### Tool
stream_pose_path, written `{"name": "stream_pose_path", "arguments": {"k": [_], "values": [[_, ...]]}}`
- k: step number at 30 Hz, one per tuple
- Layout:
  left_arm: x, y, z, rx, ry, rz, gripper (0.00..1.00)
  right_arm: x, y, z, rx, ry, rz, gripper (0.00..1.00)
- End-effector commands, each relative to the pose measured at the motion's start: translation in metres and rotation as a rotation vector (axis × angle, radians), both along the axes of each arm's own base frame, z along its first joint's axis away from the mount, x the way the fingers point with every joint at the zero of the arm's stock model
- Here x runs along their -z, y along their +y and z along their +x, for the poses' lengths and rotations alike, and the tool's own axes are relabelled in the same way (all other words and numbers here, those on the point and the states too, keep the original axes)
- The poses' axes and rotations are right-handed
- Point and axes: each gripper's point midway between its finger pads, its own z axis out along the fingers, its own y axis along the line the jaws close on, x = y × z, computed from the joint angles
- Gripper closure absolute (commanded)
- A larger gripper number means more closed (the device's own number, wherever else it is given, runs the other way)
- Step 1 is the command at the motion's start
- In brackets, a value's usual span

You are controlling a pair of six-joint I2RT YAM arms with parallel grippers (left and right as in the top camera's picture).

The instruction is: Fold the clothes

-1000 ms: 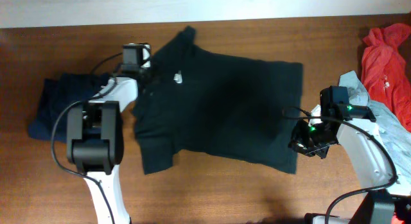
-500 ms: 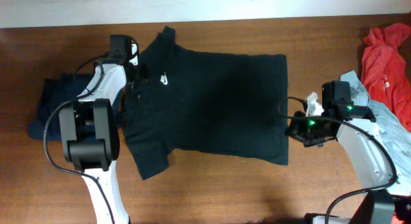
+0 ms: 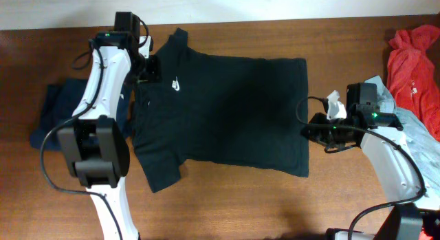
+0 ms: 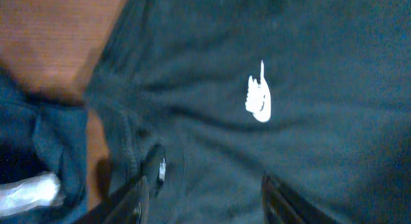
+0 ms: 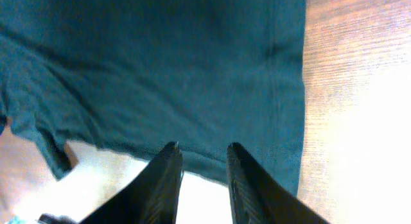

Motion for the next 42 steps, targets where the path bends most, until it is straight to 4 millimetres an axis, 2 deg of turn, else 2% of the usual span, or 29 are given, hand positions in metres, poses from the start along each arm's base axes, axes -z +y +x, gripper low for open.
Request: {"name": "stream_pose_path", "arguments": {"k": [1,3,5,10,13,18,22,26,29,33,42], "values": [[-0.062,0.005,-0.008,0.009,-0.088,-0.013,0.44,0.003,0.002,-0.015,-0.012,0.070,-0.004,0.78],[-0.068,0.006,-0.018,0.007,-0.071,-0.007,0.45,0.010,0.006,-0.029,-0.020,0.133,0.003,0.84],[-0.074,0.006,-0.027,0.008,-0.054,-0.007,0.45,0.022,0.008,-0.040,-0.033,0.179,-0.011,0.86],[-0.089,0.004,-0.046,0.012,-0.033,-0.023,0.46,0.060,0.009,-0.049,-0.063,0.212,-0.077,0.92],[-0.114,0.004,-0.053,0.020,-0.082,-0.023,0.46,0.079,0.011,-0.041,-0.069,0.186,-0.081,0.94],[-0.172,0.005,-0.065,0.045,-0.242,-0.014,0.45,0.104,0.009,-0.028,-0.022,0.194,-0.073,0.96],[-0.211,0.005,-0.075,0.070,-0.364,0.000,0.41,0.121,-0.008,-0.046,0.099,0.328,-0.158,0.96],[-0.235,0.010,-0.084,0.066,-0.434,0.030,0.39,0.122,-0.044,-0.085,0.298,0.517,-0.350,0.96],[-0.244,0.013,-0.088,0.059,-0.458,0.040,0.39,0.119,-0.063,-0.101,0.377,0.580,-0.450,0.96],[-0.243,0.012,-0.090,0.060,-0.452,0.039,0.38,0.118,-0.072,-0.101,0.397,0.575,-0.476,0.96],[-0.236,0.013,-0.100,0.060,-0.402,0.041,0.38,0.119,-0.078,-0.071,0.297,0.445,-0.479,0.96]]}}
